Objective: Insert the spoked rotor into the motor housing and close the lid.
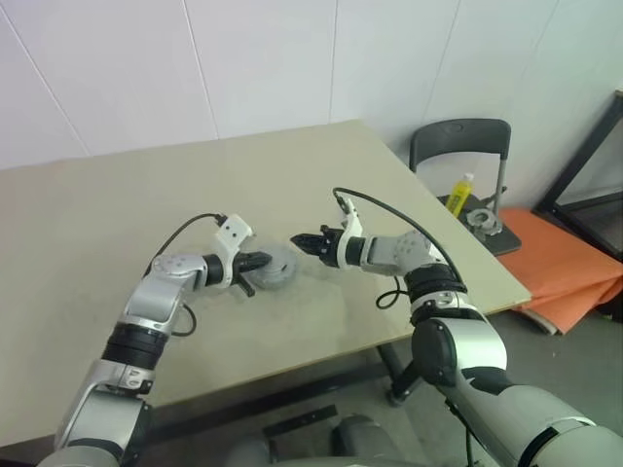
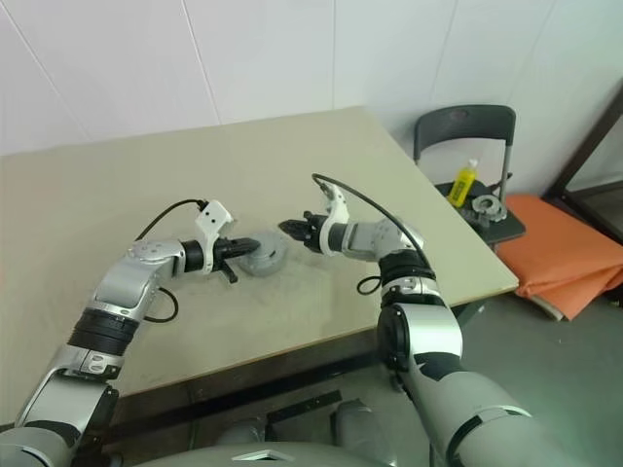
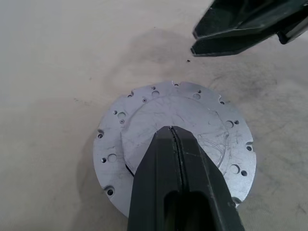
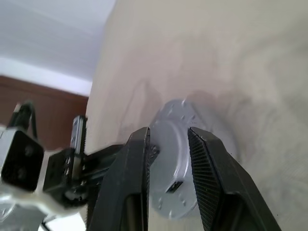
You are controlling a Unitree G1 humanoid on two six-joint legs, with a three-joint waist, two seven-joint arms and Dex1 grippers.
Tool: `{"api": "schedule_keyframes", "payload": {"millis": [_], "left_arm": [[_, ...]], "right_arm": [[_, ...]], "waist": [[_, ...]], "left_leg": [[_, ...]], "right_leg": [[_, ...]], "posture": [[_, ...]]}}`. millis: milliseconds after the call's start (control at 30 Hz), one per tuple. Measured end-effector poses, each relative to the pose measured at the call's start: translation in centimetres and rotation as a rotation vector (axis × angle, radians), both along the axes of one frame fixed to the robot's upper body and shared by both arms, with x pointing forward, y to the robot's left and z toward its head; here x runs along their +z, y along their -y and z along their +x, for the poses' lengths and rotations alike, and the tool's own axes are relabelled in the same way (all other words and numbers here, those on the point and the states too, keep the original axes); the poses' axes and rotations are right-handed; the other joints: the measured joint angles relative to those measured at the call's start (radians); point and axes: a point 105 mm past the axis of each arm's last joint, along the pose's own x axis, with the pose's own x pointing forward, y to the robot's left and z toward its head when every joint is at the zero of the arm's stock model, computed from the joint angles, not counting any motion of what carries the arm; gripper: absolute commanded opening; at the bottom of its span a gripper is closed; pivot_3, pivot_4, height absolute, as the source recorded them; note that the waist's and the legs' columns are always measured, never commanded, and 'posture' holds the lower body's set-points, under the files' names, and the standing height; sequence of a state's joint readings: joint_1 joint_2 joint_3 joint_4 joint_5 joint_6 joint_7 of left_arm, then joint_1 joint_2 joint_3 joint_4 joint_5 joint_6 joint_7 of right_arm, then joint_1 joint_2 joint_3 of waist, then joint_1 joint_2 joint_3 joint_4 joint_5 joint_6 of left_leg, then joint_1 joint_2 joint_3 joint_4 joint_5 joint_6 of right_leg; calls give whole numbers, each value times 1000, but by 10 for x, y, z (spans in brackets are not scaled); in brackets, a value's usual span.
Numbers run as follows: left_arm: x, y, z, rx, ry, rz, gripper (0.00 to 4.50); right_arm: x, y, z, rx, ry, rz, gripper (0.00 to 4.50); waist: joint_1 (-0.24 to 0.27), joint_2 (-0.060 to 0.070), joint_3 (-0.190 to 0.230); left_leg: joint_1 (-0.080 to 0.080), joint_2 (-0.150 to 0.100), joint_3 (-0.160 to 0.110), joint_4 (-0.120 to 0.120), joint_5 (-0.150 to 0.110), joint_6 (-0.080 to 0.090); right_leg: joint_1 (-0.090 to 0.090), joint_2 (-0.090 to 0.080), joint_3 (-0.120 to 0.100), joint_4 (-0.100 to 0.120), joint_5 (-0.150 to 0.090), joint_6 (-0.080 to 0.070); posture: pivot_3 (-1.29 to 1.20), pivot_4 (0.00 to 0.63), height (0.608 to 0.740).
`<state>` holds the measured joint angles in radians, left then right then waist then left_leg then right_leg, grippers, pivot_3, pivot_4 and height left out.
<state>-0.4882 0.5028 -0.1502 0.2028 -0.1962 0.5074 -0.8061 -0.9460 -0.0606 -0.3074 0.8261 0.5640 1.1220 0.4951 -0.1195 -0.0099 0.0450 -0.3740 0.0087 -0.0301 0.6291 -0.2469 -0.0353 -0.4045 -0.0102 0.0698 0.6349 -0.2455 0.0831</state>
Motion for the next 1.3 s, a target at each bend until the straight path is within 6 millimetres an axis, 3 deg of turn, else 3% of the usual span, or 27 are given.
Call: {"api": "schedule_keyframes", "payload": {"millis": [100, 233, 367, 567, 867, 1300], "left_arm": [[0, 1, 0, -6, 13, 7, 0], [0, 1, 0, -9, 16, 8, 0], [-1, 2, -1, -14, 21, 11, 0], [-2, 4, -1, -18, 24, 11, 0], [-2, 3, -2, -28, 25, 21, 0], [-2, 4, -2, -41, 34, 31, 0]], "right_arm": [[-4, 3, -14, 73, -25, -36, 1883], [-6, 10, -30, 148, -39, -90, 3150], [-3, 7, -32, 160, -23, -99, 4485], [-15, -6, -21, 69, 10, -159, 4485], [-26, -16, -22, 28, -2, -190, 4485], [-27, -30, -15, -98, -255, 12, 4485]], "waist": [[2, 0, 0], [2, 0, 0], [1, 0, 0], [1, 0, 0], [0, 0, 0], [-6, 0, 0]], "left_leg": [[0, 0, 0, 0, 0, 0], [0, 0, 0, 1, 0, 0], [1, 0, 0, 1, 0, 0], [0, 0, 0, 1, 0, 0], [2, 0, 0, 2, 0, 0], [2, 0, 0, 2, 0, 0]], "right_leg": [[0, 0, 0, 0, 0, 0], [0, 0, 0, 0, -2, 3], [0, 0, 0, 1, -2, 4], [0, 0, 0, 1, -2, 4], [0, 0, 0, 3, -2, 4], [0, 0, 0, 5, -2, 3]], "posture": [[0, 0, 740], [0, 0, 740], [0, 0, 740], [0, 0, 740], [0, 0, 740], [0, 0, 740]]}}
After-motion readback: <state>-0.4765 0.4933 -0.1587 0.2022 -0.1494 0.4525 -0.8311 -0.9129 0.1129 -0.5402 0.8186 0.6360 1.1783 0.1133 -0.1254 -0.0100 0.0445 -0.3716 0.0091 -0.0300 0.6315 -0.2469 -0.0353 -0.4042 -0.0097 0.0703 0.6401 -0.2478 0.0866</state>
